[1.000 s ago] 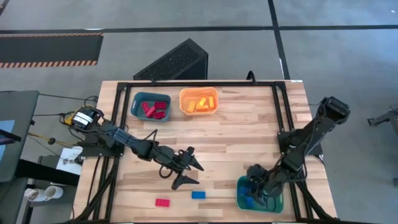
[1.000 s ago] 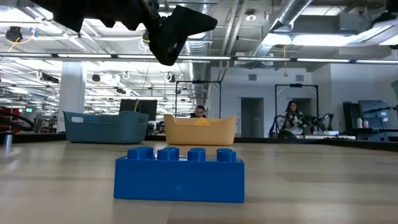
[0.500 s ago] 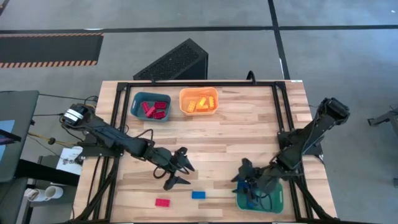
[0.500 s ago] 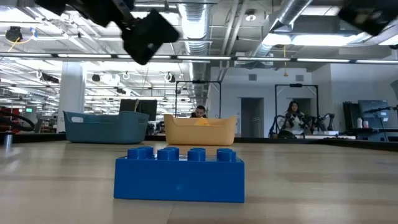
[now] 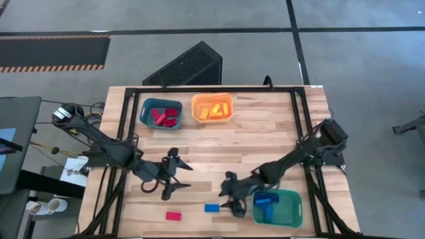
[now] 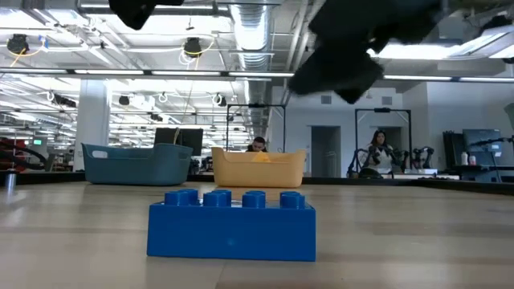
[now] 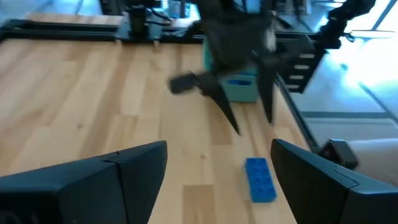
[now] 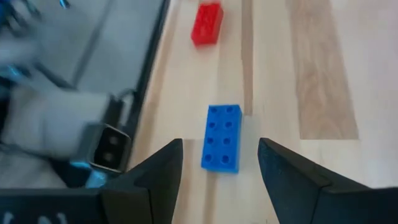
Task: Sort & place blocks by color
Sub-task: Put the blue game piece into the green bin
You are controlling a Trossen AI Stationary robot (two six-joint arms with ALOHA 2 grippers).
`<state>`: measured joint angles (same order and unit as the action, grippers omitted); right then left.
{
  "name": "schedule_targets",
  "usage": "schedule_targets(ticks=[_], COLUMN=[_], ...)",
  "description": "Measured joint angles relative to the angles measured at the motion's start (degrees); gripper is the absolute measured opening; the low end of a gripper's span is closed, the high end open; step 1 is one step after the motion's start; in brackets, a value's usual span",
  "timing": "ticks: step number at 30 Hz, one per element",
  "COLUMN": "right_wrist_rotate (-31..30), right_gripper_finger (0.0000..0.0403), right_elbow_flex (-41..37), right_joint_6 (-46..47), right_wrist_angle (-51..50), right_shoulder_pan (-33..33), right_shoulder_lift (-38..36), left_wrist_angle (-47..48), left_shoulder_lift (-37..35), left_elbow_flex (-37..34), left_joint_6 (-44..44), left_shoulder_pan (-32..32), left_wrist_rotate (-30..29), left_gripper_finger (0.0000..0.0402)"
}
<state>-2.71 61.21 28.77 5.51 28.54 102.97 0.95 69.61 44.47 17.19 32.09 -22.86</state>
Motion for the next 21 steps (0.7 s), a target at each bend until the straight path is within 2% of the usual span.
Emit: schedule_targets(ticks=[6,11,15,21], right_wrist_rotate=[0.8,1.5,1.5,-0.6], right_gripper_finger=[0.023,0.023,0.023,0.023], right_elbow_flex=[15.7,25.5,30.2,31.6], right_joint_6=[-6.7,-9.1,-9.2,-7.2], right_wrist_angle=[-17.6,-25.8,-29.0,-29.7], right_shoulder_pan=[0.1,0.6,0.7,0.6], right_shoulder_lift=[11.3,18.2,21.2,23.8], left_wrist_angle=[1.3,1.3,1.4,1.7], left_shoulder_lift=[0.3,0.5,0.5,0.5], left_elbow_flex=[0.0,0.0,0.0,0.0], left_joint_6=[0.0,0.8,-0.1,-0.1], left_shoulder_pan=[1.8,1.8,1.8,1.8], left_wrist_rotate=[-3.3,-5.9,-6.3,-6.3], left_gripper_finger=[0.0272,0.0272,0.0272,0.0272])
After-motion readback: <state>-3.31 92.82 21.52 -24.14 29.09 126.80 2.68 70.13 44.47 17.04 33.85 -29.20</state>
